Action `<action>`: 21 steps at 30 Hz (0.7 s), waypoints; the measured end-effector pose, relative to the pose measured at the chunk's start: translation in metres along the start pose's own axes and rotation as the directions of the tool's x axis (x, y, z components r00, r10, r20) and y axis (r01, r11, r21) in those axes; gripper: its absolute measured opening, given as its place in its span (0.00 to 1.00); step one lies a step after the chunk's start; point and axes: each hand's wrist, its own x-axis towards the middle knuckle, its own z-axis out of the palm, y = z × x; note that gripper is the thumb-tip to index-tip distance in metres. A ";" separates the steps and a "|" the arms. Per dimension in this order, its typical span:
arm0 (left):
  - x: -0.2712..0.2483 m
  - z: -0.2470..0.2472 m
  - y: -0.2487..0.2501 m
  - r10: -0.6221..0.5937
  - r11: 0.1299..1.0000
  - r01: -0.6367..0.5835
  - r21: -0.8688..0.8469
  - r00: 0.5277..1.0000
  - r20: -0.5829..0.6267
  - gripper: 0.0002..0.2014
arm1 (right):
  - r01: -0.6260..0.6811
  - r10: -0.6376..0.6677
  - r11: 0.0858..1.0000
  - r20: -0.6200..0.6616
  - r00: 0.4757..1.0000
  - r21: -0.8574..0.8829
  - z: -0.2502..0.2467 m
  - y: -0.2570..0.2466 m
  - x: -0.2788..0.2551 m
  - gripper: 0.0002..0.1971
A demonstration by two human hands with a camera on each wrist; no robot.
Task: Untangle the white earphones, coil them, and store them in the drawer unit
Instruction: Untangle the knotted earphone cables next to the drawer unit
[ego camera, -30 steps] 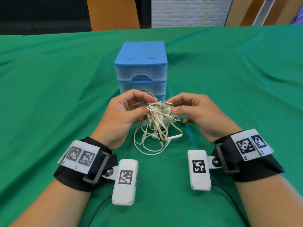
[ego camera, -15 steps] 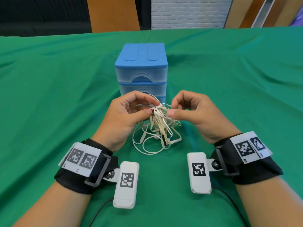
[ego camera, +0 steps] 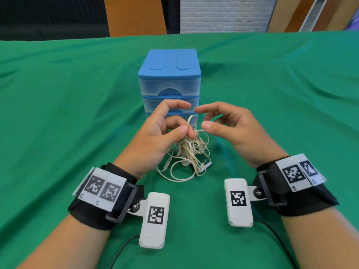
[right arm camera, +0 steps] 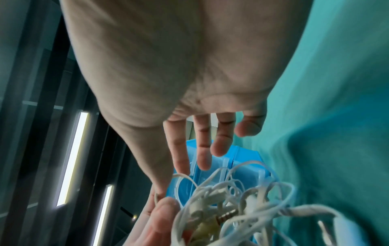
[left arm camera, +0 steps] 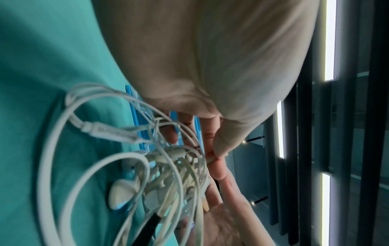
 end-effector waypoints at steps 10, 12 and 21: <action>0.001 0.001 -0.002 -0.039 0.994 0.037 0.105 0.999 0.019 0.19 | 0.068 -0.054 0.985 -0.093 0.994 0.160 0.007 -0.003 0.001 0.04; 0.002 0.000 -0.002 -0.016 0.984 0.017 0.178 1.000 -0.004 0.18 | 0.056 -0.026 0.965 -0.118 0.993 0.256 0.010 -0.004 0.002 0.02; 0.002 -0.005 -0.004 -0.026 0.963 0.030 0.268 1.000 -0.018 0.25 | -0.009 0.113 0.791 -0.131 0.985 0.612 -0.002 -0.011 -0.001 0.03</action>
